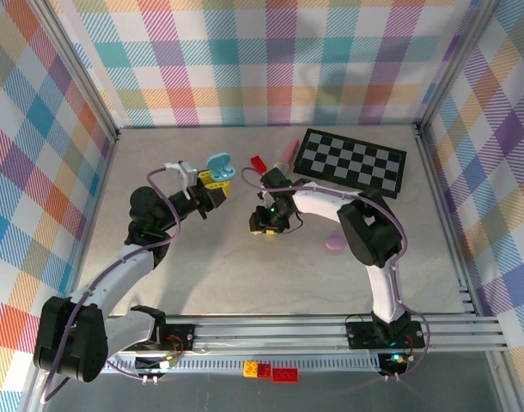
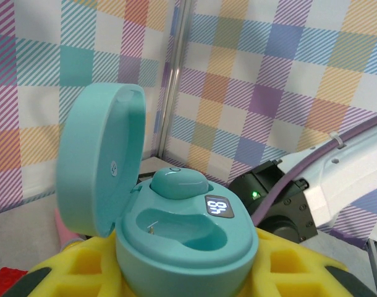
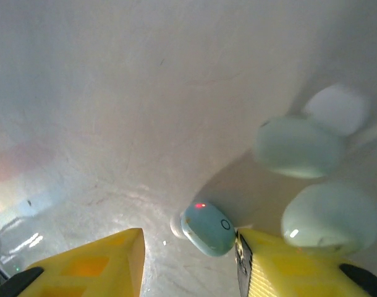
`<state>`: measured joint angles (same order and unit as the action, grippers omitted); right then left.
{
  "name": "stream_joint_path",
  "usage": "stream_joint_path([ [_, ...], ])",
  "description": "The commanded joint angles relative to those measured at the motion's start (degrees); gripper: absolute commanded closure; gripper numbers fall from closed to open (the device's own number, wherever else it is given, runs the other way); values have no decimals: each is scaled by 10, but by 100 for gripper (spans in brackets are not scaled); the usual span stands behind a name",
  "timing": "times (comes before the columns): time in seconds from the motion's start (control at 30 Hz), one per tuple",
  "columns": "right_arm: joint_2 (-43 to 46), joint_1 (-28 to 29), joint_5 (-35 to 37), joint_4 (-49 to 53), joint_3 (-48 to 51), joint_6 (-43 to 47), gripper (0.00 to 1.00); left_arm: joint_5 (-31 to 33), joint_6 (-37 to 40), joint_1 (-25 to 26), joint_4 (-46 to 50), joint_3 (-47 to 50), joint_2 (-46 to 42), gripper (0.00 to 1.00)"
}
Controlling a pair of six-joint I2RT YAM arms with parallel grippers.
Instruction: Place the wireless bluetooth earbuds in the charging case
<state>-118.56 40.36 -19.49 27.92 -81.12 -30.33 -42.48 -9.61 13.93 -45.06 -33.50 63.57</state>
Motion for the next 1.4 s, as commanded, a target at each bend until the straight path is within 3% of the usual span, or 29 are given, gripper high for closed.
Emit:
stream_joint_path([
  [0.0, 28, 20, -27, -10, 21, 16, 57, 2, 6, -12, -21, 8, -12, 68],
  [0.27, 68, 18, 29, -24, 39, 35, 56, 26, -4, -32, -42, 22, -18, 68],
  [0.73, -53, 5, -4, 9, -86, 69, 55, 35, -4, -37, -24, 26, -49, 68],
  [1.37, 48, 51, -20, -47, 67, 30, 56, 44, 3, -39, -21, 22, -36, 68],
])
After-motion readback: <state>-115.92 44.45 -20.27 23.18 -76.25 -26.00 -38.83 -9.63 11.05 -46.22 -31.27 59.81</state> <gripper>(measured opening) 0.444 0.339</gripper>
